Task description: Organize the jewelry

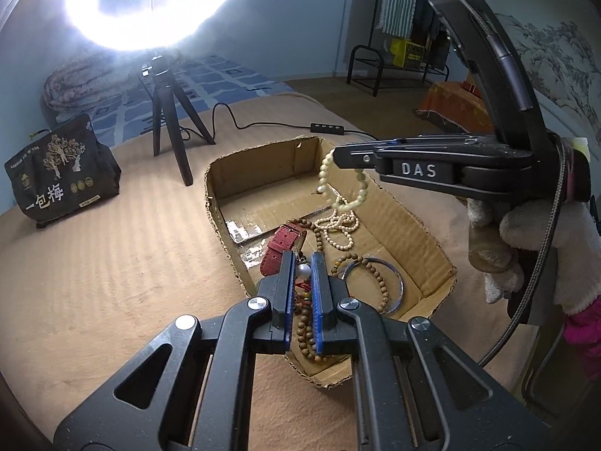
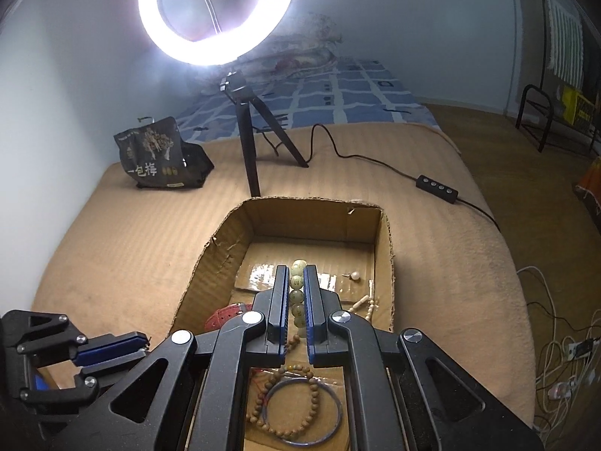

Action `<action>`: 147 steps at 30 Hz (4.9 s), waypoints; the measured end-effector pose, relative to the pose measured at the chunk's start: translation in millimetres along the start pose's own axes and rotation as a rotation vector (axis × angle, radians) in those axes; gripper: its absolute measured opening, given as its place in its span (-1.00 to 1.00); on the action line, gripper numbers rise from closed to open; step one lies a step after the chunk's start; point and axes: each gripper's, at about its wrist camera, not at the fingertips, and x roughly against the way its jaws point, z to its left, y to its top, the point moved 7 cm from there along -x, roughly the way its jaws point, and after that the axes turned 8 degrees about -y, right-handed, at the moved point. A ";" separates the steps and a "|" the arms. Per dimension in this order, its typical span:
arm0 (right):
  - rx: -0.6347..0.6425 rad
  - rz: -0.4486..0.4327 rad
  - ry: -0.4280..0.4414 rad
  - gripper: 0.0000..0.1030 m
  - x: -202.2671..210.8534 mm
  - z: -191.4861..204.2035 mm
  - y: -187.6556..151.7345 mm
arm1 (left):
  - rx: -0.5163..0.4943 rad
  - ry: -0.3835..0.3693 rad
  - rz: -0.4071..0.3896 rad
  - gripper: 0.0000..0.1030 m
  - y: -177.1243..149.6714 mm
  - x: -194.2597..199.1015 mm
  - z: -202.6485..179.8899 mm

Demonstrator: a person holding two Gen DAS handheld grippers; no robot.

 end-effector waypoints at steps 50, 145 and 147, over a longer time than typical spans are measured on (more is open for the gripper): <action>0.009 -0.126 -0.167 0.52 72.7 14.8 18.7 | 0.004 0.114 -0.095 0.51 12.0 84.8 13.3; -0.038 -0.277 -0.349 0.59 206.9 36.6 -39.4 | -0.002 0.299 -0.212 1.00 -25.9 234.0 -8.9; -0.038 -0.277 -0.349 0.59 206.8 36.7 -39.4 | 0.004 0.299 -0.209 1.00 -25.7 233.9 -6.6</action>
